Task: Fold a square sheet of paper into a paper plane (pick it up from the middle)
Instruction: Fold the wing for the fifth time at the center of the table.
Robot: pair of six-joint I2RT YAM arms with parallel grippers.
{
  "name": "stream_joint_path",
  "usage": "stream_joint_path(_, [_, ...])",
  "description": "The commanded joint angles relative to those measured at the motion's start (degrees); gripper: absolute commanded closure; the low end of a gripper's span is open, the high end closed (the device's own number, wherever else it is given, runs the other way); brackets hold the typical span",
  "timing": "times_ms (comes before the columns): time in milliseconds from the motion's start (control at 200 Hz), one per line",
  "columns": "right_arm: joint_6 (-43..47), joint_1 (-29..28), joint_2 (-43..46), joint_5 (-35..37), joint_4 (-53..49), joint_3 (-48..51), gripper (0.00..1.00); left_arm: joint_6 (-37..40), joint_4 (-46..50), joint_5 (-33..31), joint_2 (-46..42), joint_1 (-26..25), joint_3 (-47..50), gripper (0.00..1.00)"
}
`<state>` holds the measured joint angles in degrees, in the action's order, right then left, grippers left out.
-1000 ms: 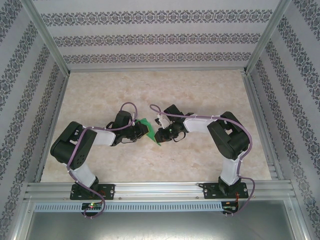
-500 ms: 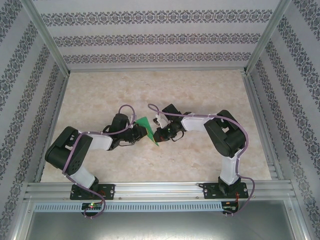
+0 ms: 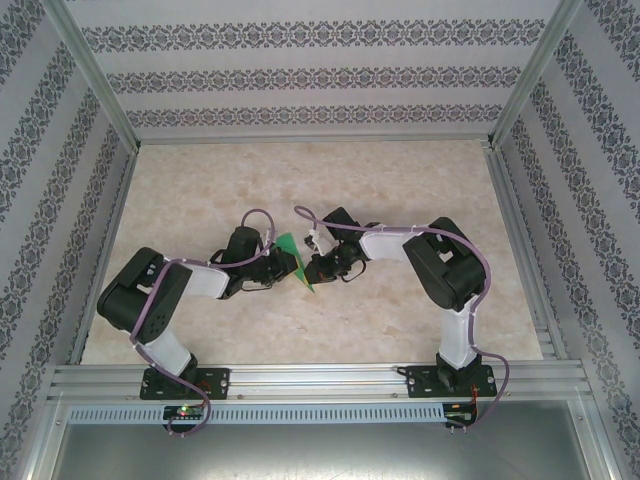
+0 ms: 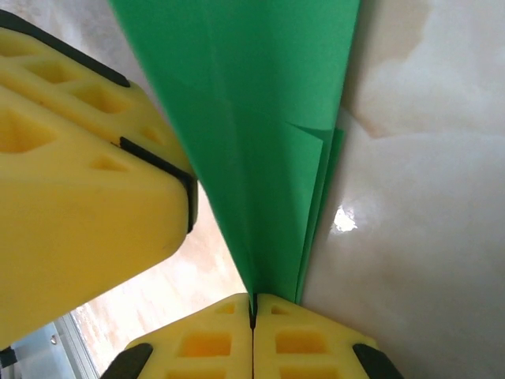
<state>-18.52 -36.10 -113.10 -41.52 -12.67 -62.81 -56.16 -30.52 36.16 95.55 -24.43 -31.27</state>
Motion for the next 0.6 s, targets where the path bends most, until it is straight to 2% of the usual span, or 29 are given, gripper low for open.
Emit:
stream_joint_path(0, [-0.86, 0.5, -1.83, -0.49, -1.64, -0.74, 0.95, 0.55, -2.54, 0.22, 1.16, -0.91, -1.25, 0.87])
stream_joint_path(595, [-1.6, 1.21, -3.27, -1.04, -1.73, -0.48, 0.94, 2.46, -0.3, -1.18, 4.32, -0.89, -2.36, 0.88])
